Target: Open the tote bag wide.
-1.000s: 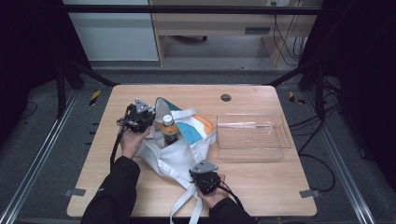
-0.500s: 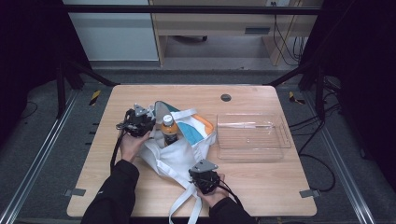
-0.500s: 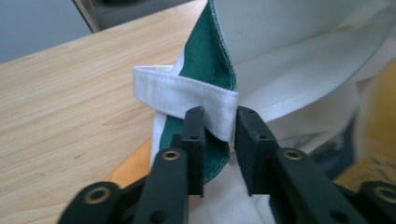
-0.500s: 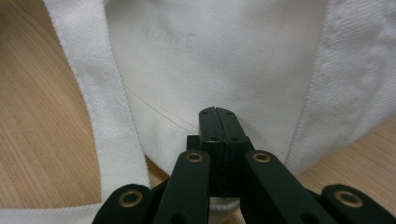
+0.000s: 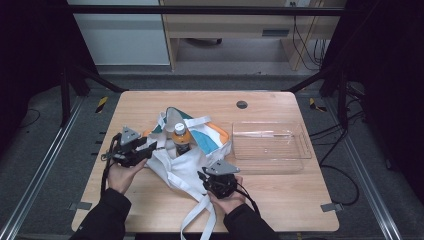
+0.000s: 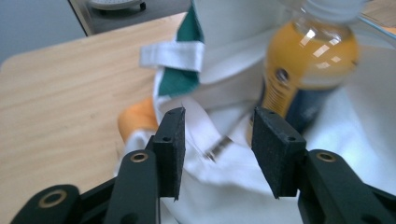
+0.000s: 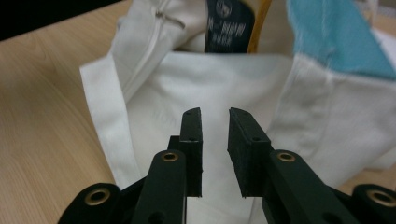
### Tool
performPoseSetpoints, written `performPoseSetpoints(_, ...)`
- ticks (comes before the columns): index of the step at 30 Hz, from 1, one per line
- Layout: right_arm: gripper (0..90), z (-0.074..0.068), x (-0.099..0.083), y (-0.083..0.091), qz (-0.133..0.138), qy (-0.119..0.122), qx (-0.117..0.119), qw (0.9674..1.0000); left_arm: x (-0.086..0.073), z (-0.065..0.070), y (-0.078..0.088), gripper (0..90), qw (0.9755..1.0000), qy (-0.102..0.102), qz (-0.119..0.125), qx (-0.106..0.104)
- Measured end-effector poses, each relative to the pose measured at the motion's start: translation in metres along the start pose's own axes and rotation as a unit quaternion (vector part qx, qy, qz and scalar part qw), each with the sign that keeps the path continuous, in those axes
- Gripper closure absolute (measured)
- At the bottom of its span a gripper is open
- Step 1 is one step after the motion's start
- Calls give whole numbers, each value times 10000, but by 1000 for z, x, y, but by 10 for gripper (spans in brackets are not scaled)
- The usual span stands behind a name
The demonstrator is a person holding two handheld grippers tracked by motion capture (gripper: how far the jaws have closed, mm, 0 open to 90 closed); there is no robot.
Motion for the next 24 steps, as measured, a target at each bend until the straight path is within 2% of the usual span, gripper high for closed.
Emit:
performPoseSetpoints(3,720,1,13,3,158,50,-52,9998,-14,9,7,523,10000,18,1,-64)
performPoseSetpoints(5,700,3,21,4,235,87,-166,9995,-22,14,10,512,9999,26,-52,-128)
performPoseSetpoints(9,692,10,34,7,359,80,-314,9988,-30,23,10,513,9997,122,-107,-186)
performPoseSetpoints(16,683,25,46,12,423,32,-637,9971,-32,36,7,500,9996,117,-104,-251)
performPoseSetpoints(19,672,28,51,8,390,32,-727,9966,-32,39,9,484,9997,90,-68,-230)
performPoseSetpoints(24,647,29,51,-2,210,72,-836,9963,-29,42,12,465,9993,182,21,-327)
Point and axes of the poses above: each handheld gripper's, and its own axes: y roughly backward along the jaws, x roughly out of its top, z roughly to its right, the point moved 3 cm from there along -y, roughly forward along the jaws, and after that the axes turned 11 degrees about x, right-handed, at the moved point
